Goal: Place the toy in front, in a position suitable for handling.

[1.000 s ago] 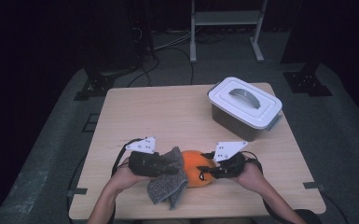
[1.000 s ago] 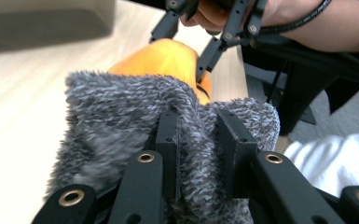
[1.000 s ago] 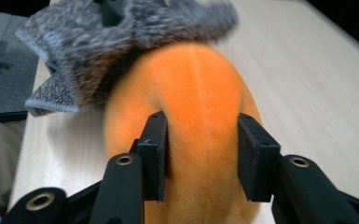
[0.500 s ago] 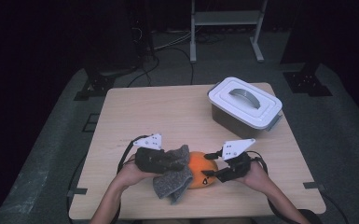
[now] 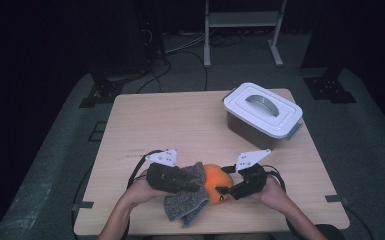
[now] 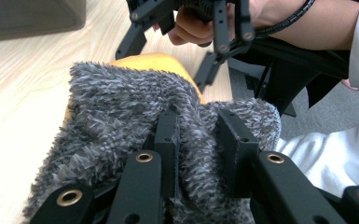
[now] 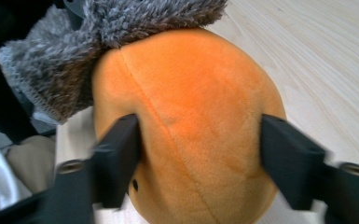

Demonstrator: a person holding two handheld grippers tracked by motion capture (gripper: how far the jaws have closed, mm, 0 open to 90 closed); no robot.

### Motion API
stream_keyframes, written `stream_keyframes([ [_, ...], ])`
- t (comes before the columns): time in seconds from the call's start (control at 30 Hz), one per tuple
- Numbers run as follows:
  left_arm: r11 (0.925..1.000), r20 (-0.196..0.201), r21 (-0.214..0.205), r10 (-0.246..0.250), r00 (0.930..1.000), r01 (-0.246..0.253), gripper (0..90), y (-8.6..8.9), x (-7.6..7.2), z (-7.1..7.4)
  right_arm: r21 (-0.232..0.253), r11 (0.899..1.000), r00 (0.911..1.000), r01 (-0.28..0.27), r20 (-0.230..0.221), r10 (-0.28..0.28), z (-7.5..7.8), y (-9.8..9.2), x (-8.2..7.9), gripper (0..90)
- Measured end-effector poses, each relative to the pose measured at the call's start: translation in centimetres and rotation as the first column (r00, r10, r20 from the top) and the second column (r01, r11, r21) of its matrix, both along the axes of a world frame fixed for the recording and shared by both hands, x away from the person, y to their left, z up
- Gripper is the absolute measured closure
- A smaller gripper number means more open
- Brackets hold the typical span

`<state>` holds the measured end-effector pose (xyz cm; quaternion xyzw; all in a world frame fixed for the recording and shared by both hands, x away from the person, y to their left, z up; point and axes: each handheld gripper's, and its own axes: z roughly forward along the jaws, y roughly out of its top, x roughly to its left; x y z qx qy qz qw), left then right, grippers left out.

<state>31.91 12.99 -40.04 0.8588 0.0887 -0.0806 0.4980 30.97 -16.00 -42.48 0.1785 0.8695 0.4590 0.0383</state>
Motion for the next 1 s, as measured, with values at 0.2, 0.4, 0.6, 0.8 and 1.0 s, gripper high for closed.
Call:
stream_keyframes([
  [0.2, 0.9991, 0.030, -0.016, 0.039, 0.9988, -0.038, 71.9, 1.0, 0.6, 1.2, 0.048, 0.999, 0.9942, 0.005, 0.107, -0.010, 1.0, 0.4, 0.2, 57.7],
  [0.4, 0.9986, 0.071, -0.018, 0.051, 0.9962, -0.050, 71.9, 1.0, 0.7, 2.4, 0.015, 0.999, 0.9728, -0.050, 0.227, 0.046, 2.2, 1.4, 0.8, 56.3],
  [0.6, 0.9988, 0.066, 0.003, 0.049, 0.9966, -0.050, 71.9, 0.7, 0.5, 1.1, -0.006, 0.997, 0.9736, -0.071, 0.217, 0.070, 0.4, 0.8, 0.4, 54.1],
  [0.8, 0.9938, 0.062, 0.037, 0.103, 0.9927, -0.105, 71.8, 2.5, 0.5, 0.1, 0.007, 0.999, 0.9855, -0.034, 0.167, 0.033, -0.3, -0.9, 0.2, 52.0],
  [1.0, 0.9926, 0.044, 0.024, 0.118, 0.9920, -0.119, 71.8, 3.0, 0.6, -0.3, 0.015, 1.000, 0.9842, -0.023, 0.176, 0.020, -0.3, -0.4, 0.1, 50.4],
])
